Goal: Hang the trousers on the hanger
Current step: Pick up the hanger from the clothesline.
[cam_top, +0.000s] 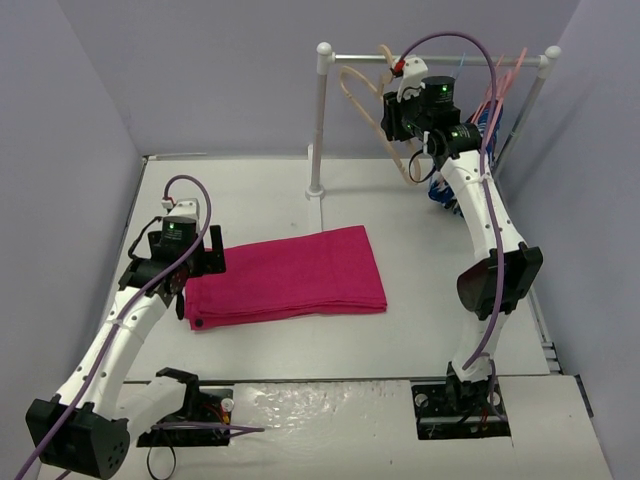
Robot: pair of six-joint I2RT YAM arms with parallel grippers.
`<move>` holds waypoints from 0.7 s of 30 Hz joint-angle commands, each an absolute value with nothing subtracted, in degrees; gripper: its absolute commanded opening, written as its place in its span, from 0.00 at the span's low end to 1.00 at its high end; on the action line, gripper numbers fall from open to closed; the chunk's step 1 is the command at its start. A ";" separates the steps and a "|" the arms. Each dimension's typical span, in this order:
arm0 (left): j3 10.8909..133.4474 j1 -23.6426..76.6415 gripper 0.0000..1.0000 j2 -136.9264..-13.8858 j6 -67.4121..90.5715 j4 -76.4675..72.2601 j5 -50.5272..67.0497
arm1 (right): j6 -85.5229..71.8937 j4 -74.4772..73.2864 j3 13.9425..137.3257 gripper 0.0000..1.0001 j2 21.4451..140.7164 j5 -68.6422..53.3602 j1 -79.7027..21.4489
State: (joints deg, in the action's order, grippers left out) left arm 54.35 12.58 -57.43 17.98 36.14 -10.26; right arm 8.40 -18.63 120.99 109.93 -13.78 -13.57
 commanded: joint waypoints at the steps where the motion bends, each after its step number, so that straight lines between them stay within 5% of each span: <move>1: 56.22 12.18 0.97 -58.04 16.96 34.01 -9.72 | 8.09 -14.80 122.87 0.28 108.11 -12.24 -14.33; 9: 56.15 12.14 0.97 -58.33 16.79 33.93 -9.68 | 7.83 -14.52 124.22 0.00 108.23 -10.76 -14.58; 21: 56.34 12.13 0.97 -59.11 16.70 34.28 -9.54 | 7.30 -13.10 123.22 0.00 101.95 -7.34 -15.91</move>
State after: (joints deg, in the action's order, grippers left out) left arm 54.35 12.58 -58.92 17.72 36.14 -9.68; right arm 7.57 -18.64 122.49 109.03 -9.16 -15.26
